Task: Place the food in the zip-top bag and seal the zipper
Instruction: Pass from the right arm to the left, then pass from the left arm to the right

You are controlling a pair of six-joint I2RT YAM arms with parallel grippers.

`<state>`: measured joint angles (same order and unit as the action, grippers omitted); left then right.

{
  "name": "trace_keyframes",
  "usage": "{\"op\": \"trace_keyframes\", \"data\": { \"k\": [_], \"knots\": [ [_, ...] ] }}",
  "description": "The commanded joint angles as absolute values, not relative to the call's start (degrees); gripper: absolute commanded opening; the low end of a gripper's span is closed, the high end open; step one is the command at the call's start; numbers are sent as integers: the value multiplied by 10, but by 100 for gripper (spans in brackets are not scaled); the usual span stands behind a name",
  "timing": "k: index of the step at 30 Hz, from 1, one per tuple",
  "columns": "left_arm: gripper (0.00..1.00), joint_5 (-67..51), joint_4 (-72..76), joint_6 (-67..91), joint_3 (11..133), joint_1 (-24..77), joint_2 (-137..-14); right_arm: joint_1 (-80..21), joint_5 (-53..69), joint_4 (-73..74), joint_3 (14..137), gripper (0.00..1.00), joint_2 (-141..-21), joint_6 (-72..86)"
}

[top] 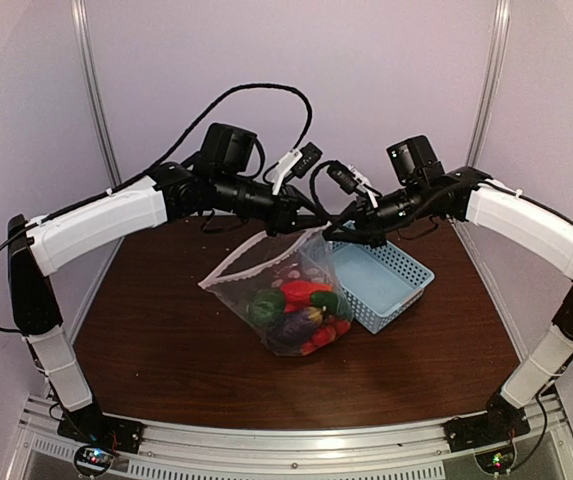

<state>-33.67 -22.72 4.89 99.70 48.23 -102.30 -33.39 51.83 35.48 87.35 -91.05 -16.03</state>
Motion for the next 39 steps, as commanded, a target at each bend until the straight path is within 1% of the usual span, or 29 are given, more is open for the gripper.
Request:
{"op": "trace_keyframes", "data": {
  "k": [1, 2, 4, 6, 8, 11, 14, 17, 20, 23, 26, 28, 32, 34, 35, 38, 39],
  "knots": [
    [4, -338, -249, 36, 1015, 483, -1028, -324, 554, 328, 868, 13, -878, -158],
    [4, -343, -248, 37, 1016, 483, -1028, -324, 562, 325, 869, 17, -878, -158],
    [3, -355, -241, 39, 1015, 483, -1029, -325, 572, 315, 870, 20, -879, -151],
    [3, -363, -234, 43, 1015, 483, -1031, -324, 576, 312, 875, 21, -886, -147],
    [3, -367, -230, 46, 1015, 483, -1033, -324, 578, 313, 879, 20, -895, -148],
    [3, -368, -229, 47, 1016, 483, -1032, -324, 587, 316, 881, 15, -901, -150],
    [3, -367, -230, 47, 1016, 483, -1031, -324, 586, 323, 878, 13, -900, -159],
    [3, -367, -231, 47, 1015, 483, -1031, -324, 584, 327, 870, 12, -893, -173],
    [3, -368, -230, 47, 1015, 483, -1031, -324, 583, 329, 863, 15, -889, -183],
    [3, -368, -227, 49, 1015, 483, -1031, -324, 585, 337, 864, 21, -891, -191],
    [3, -371, -226, 50, 1016, 483, -1032, -324, 582, 339, 864, 23, -894, -195],
    [3, -372, -227, 50, 1015, 483, -1031, -325, 581, 341, 863, 23, -896, -197],
    [3, -372, -227, 50, 1014, 483, -1032, -324, 581, 340, 863, 16, -899, -199],
    [3, -372, -227, 50, 1014, 483, -1031, -324, 579, 341, 863, 15, -902, -199],
    [3, -372, -227, 50, 1014, 483, -1031, -324, 578, 341, 863, 16, -903, -200],
    [3, -373, -226, 51, 1013, 483, -1031, -324, 573, 342, 862, 26, -904, -199],
    [3, -373, -226, 51, 1012, 483, -1031, -324, 571, 343, 862, 27, -905, -199]
  ]
}}
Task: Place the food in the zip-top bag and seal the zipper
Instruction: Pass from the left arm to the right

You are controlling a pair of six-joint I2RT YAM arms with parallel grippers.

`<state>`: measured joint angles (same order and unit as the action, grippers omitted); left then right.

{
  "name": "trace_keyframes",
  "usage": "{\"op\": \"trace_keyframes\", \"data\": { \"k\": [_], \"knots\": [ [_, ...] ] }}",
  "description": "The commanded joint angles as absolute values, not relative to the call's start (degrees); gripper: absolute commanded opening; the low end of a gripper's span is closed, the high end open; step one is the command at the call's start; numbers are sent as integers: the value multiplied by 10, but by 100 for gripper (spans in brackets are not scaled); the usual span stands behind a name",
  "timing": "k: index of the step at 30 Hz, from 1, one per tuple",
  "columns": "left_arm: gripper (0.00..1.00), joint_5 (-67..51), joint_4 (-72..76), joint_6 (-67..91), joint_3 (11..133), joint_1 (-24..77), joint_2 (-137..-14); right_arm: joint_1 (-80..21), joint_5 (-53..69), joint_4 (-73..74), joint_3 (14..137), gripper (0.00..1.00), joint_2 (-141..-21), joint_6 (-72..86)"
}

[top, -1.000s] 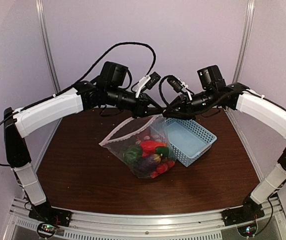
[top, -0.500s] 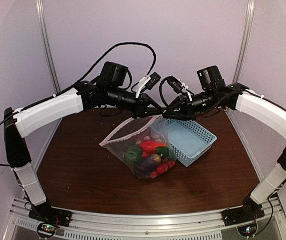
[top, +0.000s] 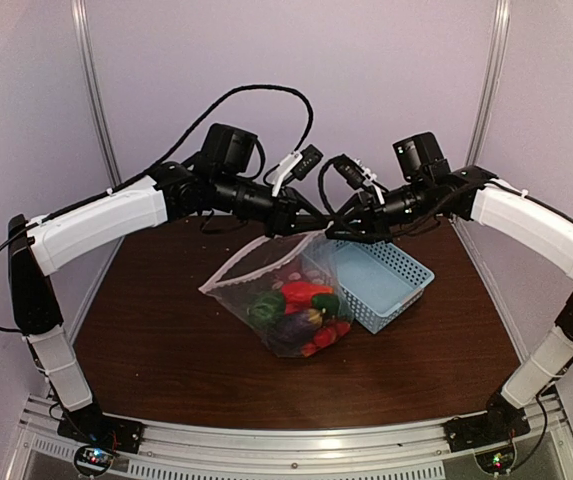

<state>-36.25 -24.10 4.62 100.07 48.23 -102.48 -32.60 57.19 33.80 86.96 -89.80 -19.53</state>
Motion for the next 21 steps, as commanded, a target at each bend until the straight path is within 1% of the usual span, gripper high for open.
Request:
{"op": "trace_keyframes", "data": {
  "k": [1, 5, 6, 9, 10, 11, 13, 15, 18, 21],
  "knots": [
    [3, -373, -225, 51, 1011, 483, -1032, -324, 570, 343, 862, 26, -906, -199],
    [3, -375, -224, 52, 1009, 483, -1031, -323, 570, 344, 862, 25, -910, -199],
    [3, -374, -223, 52, 1009, 483, -1031, -323, 570, 343, 862, 22, -911, -198],
    [3, -374, -224, 52, 1007, 483, -1031, -322, 573, 339, 862, 7, -912, -193],
    [5, -375, -223, 52, 1007, 483, -1031, -320, 574, 337, 862, 4, -911, -192],
    [11, -376, -223, 51, 1006, 483, -1031, -319, 574, 336, 862, 2, -911, -191],
    [29, -377, -222, 52, 1002, 483, -1032, -319, 573, 333, 861, 0, -909, -189],
    [36, -385, -222, 51, 998, 483, -1034, -318, 572, 332, 860, 0, -906, -189],
    [36, -395, -223, 50, 997, 483, -1039, -317, 573, 327, 856, 0, -904, -186],
    [27, -390, -223, 50, 997, 483, -1041, -316, 573, 327, 855, 0, -902, -187]
  ]
}}
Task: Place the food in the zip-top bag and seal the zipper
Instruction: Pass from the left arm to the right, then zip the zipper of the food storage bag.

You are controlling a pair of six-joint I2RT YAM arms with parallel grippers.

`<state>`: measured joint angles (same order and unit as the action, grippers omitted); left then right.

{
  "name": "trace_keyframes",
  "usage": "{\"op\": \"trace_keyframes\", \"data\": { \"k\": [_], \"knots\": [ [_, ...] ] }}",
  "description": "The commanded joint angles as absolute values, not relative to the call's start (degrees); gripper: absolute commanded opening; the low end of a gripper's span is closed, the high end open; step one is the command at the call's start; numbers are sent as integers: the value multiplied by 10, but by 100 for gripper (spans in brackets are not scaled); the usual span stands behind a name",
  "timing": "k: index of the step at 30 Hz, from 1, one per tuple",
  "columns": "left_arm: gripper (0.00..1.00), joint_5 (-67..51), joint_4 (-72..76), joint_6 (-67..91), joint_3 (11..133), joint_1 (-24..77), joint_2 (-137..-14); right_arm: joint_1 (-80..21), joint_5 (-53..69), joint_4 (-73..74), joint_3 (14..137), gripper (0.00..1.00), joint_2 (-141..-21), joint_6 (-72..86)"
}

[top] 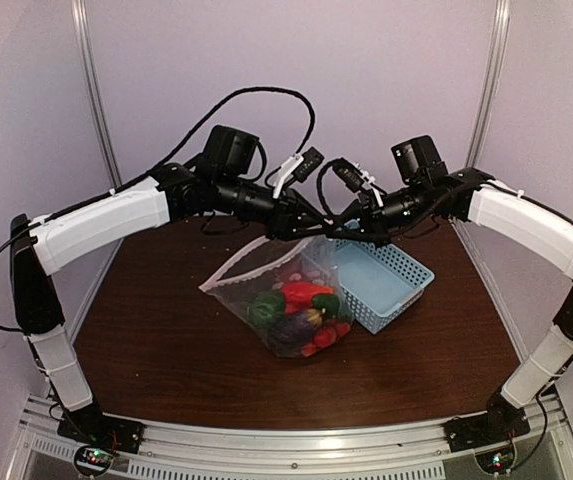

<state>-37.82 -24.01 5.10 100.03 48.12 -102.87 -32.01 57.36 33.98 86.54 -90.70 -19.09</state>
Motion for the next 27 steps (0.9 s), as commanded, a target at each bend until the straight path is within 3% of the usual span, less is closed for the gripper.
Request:
{"op": "trace_keyframes", "data": {
  "k": [1, 11, 27],
  "knots": [
    [25, -388, -222, 50, 998, 483, -1042, -316, 573, 327, 854, 0, -901, -187],
    [3, -383, -237, 45, 1008, 483, -1044, -304, 588, 313, 842, 0, -886, -184],
    [1, -349, -285, 21, 943, 464, -984, -220, 612, 273, 804, 0, -854, -170]
  ]
}}
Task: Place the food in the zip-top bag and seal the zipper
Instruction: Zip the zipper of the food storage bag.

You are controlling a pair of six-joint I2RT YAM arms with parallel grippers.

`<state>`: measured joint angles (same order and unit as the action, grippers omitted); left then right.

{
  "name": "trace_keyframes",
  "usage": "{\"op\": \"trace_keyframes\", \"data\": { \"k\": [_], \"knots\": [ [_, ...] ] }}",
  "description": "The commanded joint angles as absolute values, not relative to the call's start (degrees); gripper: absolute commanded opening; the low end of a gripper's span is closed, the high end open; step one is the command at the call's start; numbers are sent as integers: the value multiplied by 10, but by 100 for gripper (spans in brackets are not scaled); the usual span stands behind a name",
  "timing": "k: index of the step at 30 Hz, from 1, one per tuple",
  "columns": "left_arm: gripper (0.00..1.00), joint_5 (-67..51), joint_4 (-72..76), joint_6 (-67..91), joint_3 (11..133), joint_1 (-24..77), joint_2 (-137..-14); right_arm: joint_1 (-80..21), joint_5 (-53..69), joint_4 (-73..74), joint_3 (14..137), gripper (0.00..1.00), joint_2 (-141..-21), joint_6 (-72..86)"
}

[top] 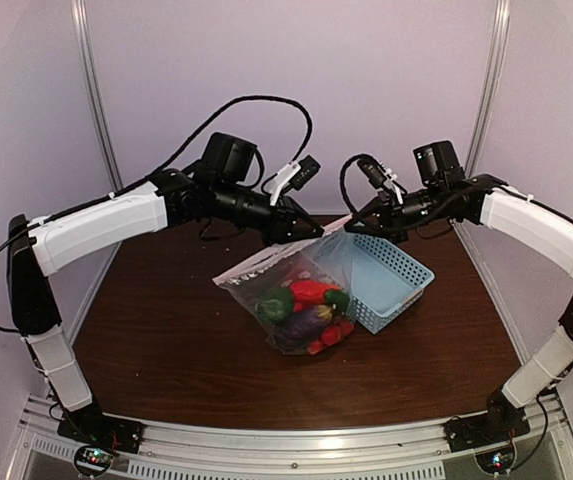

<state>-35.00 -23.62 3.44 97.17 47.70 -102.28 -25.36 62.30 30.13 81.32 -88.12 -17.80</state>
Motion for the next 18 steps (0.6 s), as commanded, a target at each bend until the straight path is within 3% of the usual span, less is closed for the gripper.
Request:
{"op": "trace_keyframes", "data": {
  "k": [1, 18],
  "knots": [
    [1, -346, -288, 19, 936, 463, -979, -216, 612, 271, 803, 0, -853, -169],
    [0, -288, -308, 8, 825, 443, -873, -182, 607, 237, 777, 0, -845, -144]
  ]
}}
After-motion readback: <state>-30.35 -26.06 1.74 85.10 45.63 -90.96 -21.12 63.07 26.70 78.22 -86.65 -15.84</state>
